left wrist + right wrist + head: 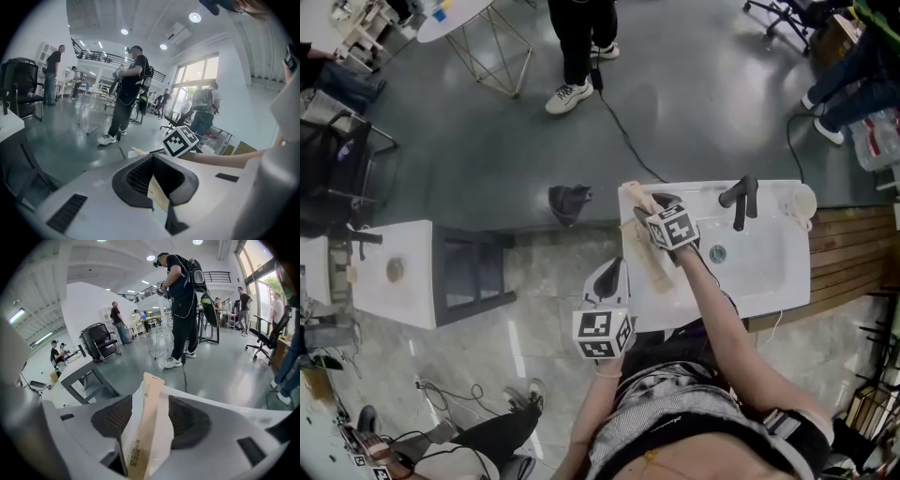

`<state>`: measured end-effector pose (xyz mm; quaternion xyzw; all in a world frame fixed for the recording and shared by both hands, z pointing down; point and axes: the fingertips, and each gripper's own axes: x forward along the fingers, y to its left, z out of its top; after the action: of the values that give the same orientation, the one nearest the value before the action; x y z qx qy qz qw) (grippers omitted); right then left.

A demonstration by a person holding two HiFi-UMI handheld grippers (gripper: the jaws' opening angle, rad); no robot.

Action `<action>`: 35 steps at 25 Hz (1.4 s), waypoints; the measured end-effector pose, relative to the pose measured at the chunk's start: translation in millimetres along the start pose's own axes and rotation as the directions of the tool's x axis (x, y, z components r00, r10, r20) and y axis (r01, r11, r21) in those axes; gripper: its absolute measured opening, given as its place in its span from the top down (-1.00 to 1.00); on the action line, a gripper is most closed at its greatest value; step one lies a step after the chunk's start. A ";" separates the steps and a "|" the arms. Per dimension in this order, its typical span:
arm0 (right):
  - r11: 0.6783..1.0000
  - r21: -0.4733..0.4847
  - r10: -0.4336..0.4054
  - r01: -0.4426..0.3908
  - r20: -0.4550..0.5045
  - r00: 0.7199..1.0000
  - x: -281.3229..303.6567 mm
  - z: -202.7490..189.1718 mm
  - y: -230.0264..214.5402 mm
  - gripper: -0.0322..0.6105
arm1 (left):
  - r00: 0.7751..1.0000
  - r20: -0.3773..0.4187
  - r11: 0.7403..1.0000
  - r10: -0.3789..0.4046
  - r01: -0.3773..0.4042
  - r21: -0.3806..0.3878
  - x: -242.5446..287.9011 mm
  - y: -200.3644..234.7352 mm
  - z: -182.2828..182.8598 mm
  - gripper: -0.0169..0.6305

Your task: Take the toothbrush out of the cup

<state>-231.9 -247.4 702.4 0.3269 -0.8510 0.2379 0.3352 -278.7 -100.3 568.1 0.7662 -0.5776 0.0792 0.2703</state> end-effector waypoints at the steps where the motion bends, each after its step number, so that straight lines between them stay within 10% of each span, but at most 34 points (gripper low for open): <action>1: 1.000 0.002 0.000 0.000 0.009 1.000 -2.6 1.7 0.0 0.05 | 1.000 0.001 1.000 -0.001 0.001 0.002 0.5 -0.8 0.3 0.95; 21: 1.000 -0.007 0.022 -0.021 0.101 0.995 -45.5 20.2 12.2 0.06 | 0.999 0.025 0.999 -0.024 0.023 0.029 -3.7 -20.1 6.1 0.95; 35: 0.999 -0.041 0.038 -0.030 0.189 0.981 -81.8 30.0 29.9 0.60 | 0.999 0.046 0.999 -0.027 0.025 0.047 -8.9 -25.7 10.6 0.95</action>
<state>-219.8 -213.5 617.6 0.3271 -0.8889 0.1950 0.2545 -259.8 -93.3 547.1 0.7814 -0.5716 0.0712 0.2401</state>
